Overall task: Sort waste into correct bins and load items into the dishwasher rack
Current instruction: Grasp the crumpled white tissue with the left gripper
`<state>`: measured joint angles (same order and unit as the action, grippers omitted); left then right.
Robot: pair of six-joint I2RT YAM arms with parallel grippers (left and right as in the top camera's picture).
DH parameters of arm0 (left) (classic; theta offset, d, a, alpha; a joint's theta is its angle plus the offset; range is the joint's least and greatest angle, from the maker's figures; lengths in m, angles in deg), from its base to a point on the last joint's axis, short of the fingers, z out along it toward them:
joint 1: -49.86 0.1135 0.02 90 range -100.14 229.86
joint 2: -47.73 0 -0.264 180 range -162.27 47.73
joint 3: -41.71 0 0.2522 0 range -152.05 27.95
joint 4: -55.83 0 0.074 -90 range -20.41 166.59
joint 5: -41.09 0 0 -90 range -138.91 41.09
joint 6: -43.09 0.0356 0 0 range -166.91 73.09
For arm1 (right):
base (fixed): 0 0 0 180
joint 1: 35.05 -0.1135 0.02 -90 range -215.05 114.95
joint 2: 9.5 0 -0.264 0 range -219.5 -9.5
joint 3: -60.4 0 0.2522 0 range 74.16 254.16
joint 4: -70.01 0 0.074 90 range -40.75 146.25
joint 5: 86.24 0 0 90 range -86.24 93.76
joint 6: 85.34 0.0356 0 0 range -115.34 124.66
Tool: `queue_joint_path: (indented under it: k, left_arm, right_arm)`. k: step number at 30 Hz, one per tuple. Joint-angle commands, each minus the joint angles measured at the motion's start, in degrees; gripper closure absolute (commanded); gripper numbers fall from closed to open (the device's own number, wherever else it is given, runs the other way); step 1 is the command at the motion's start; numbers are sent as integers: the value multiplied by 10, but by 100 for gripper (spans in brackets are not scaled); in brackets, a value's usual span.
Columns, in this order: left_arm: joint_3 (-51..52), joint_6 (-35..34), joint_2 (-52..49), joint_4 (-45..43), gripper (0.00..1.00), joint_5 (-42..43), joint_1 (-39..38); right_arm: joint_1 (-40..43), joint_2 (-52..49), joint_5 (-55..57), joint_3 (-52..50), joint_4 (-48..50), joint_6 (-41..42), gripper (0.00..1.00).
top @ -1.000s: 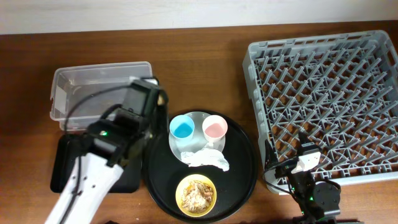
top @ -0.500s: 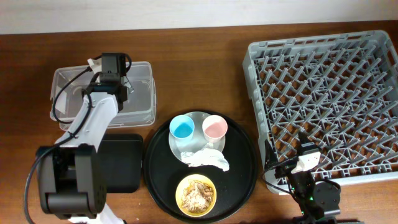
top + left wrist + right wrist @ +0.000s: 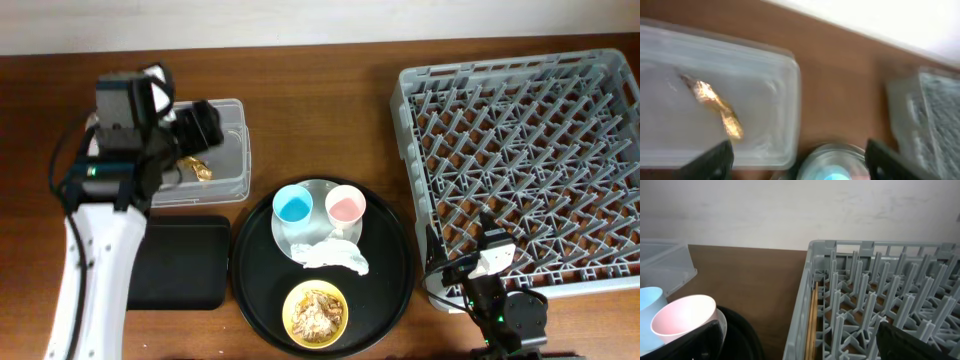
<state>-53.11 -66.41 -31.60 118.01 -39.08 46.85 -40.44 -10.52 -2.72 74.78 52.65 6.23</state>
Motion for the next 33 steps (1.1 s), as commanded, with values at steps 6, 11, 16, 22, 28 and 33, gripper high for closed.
queue_joint_path:
  k: [6, 11, 16, 22, 28, 33]
  left_arm:
    - [79, -66, 5, 151, 29, -6, -254]
    - [235, -155, 5, 27, 20, -107, -427]
    - [289, -154, 5, -48, 15, -208, -455]
    - [306, -154, -39, -133, 20, -206, -455]
    - [306, -137, -101, -180, 21, -206, -455]
    - [306, -136, -104, -182, 24, -202, -456]
  right_arm:
    - [2, 3, 1, -3, -3, 4, 1]
    - [2, 3, 1, -3, -3, 4, 1]
    - [2, 3, 1, -3, -3, 4, 1]
    - [2, 3, 1, -3, -3, 4, 1]
    - [2, 3, 1, -3, -3, 4, 1]
    - [2, 3, 1, -3, -3, 4, 1]
